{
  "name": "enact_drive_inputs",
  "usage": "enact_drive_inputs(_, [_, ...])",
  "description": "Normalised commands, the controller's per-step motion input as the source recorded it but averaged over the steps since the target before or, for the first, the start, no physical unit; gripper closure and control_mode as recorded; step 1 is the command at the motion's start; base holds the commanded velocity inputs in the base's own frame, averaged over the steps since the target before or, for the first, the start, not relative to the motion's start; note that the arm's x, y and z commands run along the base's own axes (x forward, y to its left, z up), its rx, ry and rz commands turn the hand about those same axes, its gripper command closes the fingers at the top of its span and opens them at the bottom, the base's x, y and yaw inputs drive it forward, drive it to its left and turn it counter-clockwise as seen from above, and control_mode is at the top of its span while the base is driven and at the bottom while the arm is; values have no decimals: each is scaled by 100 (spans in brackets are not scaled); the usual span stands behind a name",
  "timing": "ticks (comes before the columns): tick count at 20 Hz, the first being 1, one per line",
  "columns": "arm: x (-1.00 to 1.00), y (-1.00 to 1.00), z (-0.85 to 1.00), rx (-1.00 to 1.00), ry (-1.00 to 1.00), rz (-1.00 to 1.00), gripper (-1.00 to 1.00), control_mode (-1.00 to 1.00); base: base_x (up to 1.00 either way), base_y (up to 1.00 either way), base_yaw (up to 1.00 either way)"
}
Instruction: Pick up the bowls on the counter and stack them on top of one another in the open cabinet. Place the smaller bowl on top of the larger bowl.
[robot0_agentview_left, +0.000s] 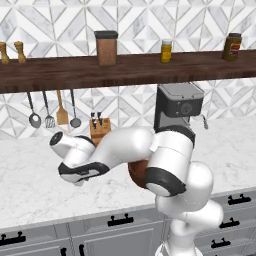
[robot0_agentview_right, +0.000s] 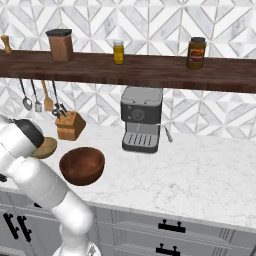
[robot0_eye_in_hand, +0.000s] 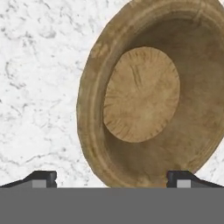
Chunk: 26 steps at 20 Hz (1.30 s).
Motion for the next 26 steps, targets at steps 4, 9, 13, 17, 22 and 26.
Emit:
enact_drive_inputs(4, [30,4,-24,0,0,5,-100,-100,0,0,0])
enact_drive_inputs(9, [25,2,-32,0,0,5,-100,-100,0,0,0])
enact_drive_inputs(13, [7,0,-26,0,0,3,100,-100,0,0,0])
enact_drive_inputs(17, [0,0,0,0,0,0,100,-100,0,0,0])
enact_drive_inputs(22, [0,0,0,0,0,0,100,-100,0,0,0])
enact_drive_inputs(26, [-52,-28,24,1,-12,-5,100,-100,0,0,0])
